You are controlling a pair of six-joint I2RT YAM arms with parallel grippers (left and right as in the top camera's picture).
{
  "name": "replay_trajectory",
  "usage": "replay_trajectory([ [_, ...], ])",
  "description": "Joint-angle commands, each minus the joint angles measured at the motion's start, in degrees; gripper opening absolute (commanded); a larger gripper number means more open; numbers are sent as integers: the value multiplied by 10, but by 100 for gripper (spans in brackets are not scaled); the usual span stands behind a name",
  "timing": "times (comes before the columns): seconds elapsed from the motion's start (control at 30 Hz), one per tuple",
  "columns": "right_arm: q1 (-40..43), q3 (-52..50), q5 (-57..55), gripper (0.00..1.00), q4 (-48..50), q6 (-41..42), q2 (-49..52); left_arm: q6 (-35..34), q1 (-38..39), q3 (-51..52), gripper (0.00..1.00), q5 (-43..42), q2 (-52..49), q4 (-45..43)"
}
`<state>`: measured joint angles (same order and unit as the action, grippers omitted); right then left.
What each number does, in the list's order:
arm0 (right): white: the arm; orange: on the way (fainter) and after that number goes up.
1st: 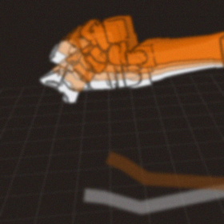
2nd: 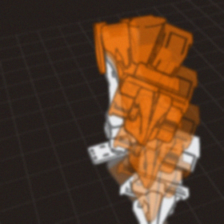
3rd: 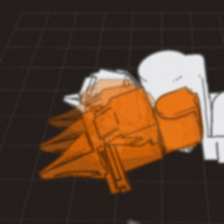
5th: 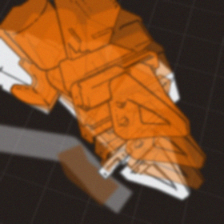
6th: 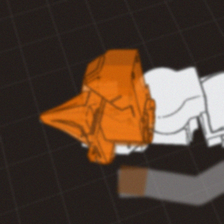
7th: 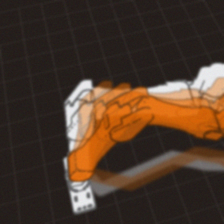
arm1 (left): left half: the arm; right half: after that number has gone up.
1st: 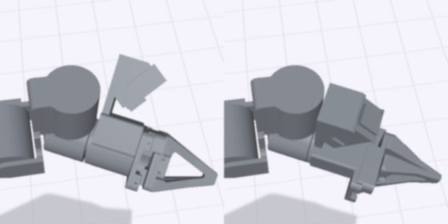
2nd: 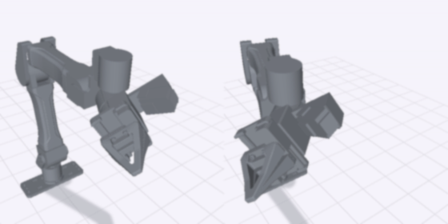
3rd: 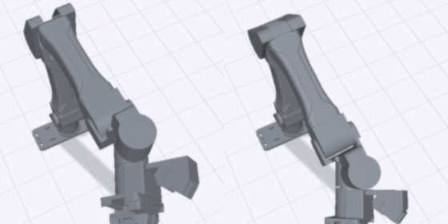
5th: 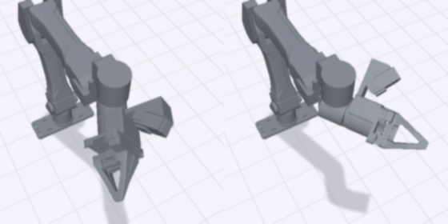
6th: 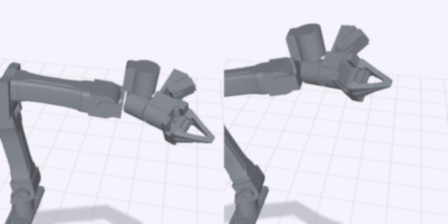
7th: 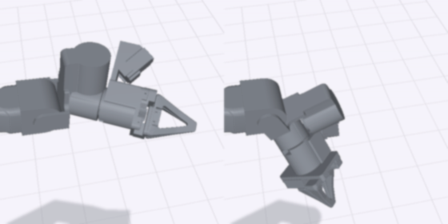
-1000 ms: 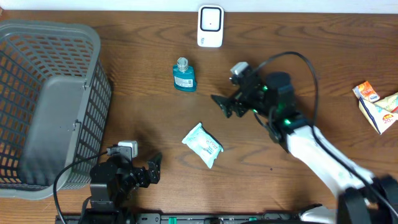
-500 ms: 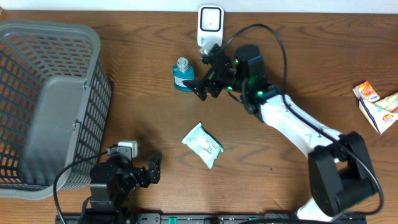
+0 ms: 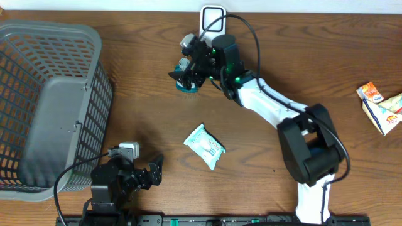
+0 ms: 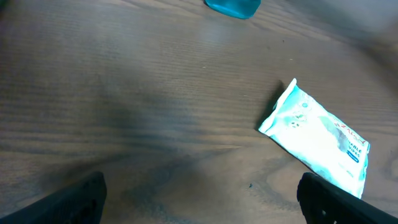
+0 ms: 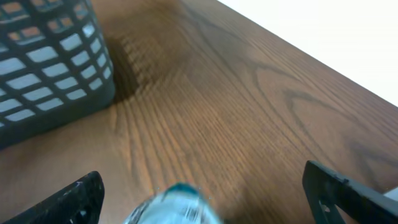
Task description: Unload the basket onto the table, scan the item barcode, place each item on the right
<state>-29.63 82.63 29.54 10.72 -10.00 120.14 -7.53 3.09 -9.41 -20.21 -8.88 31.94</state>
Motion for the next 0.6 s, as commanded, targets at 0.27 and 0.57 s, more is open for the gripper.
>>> replay_trajectory([
  [0.27, -17, 37, -46, 37, 2, -40, 38, -3, -2, 6, 98, 3, 1, 6],
  [0.57, -10, 47, -38, 2, -59, -14, 18, -3, -2, 6, 98, 3, 1, 6],
])
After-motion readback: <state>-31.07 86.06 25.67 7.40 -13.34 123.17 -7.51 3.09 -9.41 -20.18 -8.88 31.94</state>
